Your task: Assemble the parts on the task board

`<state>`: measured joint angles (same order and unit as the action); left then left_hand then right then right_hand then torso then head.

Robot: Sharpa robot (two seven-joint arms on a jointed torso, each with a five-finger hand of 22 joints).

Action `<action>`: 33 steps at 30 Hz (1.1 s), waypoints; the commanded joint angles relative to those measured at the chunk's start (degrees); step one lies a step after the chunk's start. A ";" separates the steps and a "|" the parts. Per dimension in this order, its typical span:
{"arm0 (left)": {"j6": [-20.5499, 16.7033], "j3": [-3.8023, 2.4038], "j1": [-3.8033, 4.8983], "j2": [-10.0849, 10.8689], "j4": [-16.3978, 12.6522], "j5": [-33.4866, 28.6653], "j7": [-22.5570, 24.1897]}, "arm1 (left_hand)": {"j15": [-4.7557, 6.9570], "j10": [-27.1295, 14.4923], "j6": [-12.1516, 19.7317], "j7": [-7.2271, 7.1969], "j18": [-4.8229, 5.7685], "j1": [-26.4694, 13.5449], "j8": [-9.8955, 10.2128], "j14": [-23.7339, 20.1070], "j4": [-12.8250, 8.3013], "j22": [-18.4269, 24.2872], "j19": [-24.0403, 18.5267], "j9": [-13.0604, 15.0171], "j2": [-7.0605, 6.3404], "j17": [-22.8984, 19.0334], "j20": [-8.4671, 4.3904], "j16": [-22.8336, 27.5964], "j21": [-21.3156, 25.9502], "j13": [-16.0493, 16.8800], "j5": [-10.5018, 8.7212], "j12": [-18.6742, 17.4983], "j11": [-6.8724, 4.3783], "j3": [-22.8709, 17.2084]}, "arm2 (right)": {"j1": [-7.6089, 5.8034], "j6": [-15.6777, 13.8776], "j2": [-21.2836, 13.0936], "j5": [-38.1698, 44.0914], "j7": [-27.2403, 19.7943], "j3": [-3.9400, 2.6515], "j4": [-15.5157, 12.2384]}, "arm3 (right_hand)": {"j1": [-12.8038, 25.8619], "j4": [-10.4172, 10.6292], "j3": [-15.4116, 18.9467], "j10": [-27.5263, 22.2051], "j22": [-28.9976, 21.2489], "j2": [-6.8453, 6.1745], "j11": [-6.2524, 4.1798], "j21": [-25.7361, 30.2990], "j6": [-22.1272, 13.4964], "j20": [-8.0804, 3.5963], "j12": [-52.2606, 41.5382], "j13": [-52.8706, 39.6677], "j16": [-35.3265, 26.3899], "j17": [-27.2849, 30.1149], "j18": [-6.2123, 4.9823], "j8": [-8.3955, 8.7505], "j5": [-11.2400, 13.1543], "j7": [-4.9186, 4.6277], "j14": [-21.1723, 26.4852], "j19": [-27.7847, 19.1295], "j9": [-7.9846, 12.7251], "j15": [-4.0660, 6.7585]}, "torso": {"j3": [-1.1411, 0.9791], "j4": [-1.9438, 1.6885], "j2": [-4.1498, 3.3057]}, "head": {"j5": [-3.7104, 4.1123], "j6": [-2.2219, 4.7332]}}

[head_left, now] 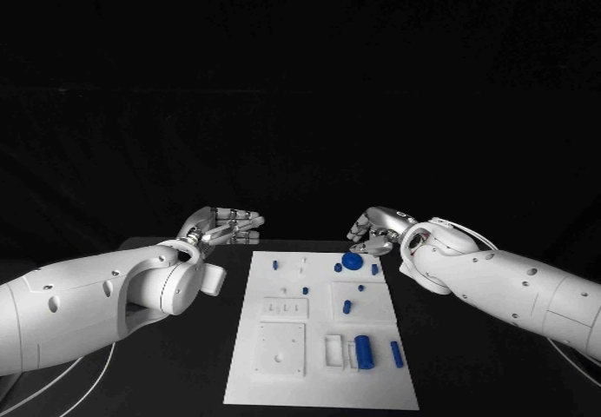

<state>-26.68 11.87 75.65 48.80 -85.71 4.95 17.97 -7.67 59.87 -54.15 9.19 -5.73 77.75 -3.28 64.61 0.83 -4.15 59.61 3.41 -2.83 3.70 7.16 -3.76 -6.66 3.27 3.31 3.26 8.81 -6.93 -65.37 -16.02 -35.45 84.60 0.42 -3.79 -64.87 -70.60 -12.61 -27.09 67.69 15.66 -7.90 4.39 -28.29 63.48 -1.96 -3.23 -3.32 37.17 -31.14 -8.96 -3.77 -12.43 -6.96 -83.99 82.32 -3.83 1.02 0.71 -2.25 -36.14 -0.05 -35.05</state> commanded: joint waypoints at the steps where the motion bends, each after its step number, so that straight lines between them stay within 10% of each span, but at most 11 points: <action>1: 2.79 -0.22 0.31 0.56 -1.87 1.48 0.03 | 0.10 -0.10 -0.05 0.00 0.36 -0.01 -0.21 0.54 0.32 -0.06 0.45 0.10 -0.59 0.05 -0.04 -0.19 -0.30 0.04 0.11 0.08 -0.01 -0.10 | 0.10 -1.32 0.80 11.76 4.69 -0.03 0.44 | 0.03 0.61 -2.08 0.44 2.44 -1.13 -0.01 -2.24 0.49 -0.50 -0.07 -0.07 4.17 -2.72 0.99 0.18 0.64 0.21 -0.12 0.07 0.01 0.10 | 0.08 -1.01 -2.09 | 0.35 0.25; 16: 3.50 -0.93 1.22 1.77 -6.18 1.54 -0.43 | 0.10 -0.20 0.16 0.01 0.41 -0.24 -0.18 0.60 0.34 -0.03 0.46 0.08 -0.53 0.04 -0.08 -0.15 -0.35 0.04 0.14 0.08 0.03 -0.22 | 0.42 0.42 2.30 18.71 9.62 -0.04 0.90 | -0.27 1.52 -4.46 -0.56 9.11 -2.82 0.25 -5.62 0.49 -0.22 -0.07 -0.06 10.78 -2.90 1.03 0.18 2.61 0.26 0.86 0.88 0.01 -0.21 | 0.85 -2.62 -4.96 | 2.09 1.31; 33: 4.04 -0.99 1.89 1.85 -4.97 1.36 -0.48 | 0.05 -0.55 0.49 0.08 0.43 -0.76 -0.19 0.46 0.81 0.00 0.35 0.08 -0.76 0.04 -0.03 -0.12 -0.32 0.04 -0.24 0.08 0.07 -0.08 | 1.35 2.03 2.64 18.90 10.49 -0.04 1.31 | 0.70 1.61 -4.93 1.36 19.59 -2.72 -0.31 -9.96 1.13 -0.56 -0.08 -0.08 14.59 0.73 1.03 0.18 1.36 0.53 1.36 -0.40 -0.01 0.12 | 0.84 -3.08 -6.86 | 2.49 1.71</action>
<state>-23.70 10.95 77.43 50.75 -90.77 6.15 17.18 -7.47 59.67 -54.15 9.20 -5.72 77.22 -3.28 64.81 1.41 -4.16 59.61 3.40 -3.37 3.69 7.17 -3.76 -6.64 3.26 3.31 3.26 9.01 -7.00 -64.12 -15.38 -32.90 102.29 10.24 -3.81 -63.65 -70.12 -10.75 -31.89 69.43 35.11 -10.40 4.11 -38.57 64.62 -2.77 -3.22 -3.39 51.60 -30.50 -7.95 -3.77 -11.10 -6.26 -82.95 81.87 -3.83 1.19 1.49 -5.21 -42.54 2.44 -33.37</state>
